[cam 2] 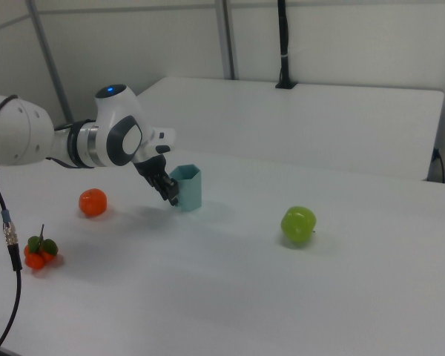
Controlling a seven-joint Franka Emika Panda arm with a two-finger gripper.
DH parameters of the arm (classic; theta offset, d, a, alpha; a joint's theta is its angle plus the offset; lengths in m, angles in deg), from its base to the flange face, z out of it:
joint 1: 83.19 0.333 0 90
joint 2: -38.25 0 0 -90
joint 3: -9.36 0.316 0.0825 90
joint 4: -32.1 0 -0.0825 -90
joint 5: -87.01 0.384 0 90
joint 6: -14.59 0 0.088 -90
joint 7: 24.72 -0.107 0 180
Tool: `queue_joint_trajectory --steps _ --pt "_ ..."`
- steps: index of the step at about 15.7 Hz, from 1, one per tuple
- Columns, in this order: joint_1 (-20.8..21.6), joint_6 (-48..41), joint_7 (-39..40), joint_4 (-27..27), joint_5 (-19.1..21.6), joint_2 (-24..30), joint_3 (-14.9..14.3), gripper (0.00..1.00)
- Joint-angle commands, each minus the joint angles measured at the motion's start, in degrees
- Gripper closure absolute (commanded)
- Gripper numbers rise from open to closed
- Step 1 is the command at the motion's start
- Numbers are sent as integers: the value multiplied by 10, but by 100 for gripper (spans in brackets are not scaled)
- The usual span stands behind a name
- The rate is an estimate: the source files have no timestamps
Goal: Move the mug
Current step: 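Close the gripper on the mug's rim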
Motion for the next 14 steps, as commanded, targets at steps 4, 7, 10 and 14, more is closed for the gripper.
queue_joint_trajectory --steps 4,7,10,14 --pt "5 14 -10 7 -28 -6 -2 100" --pt "5 14 -10 7 -28 -6 -2 100" --pt "4 13 -11 7 -26 1 -2 100" --pt "1 4 -14 4 -18 34 -2 100"
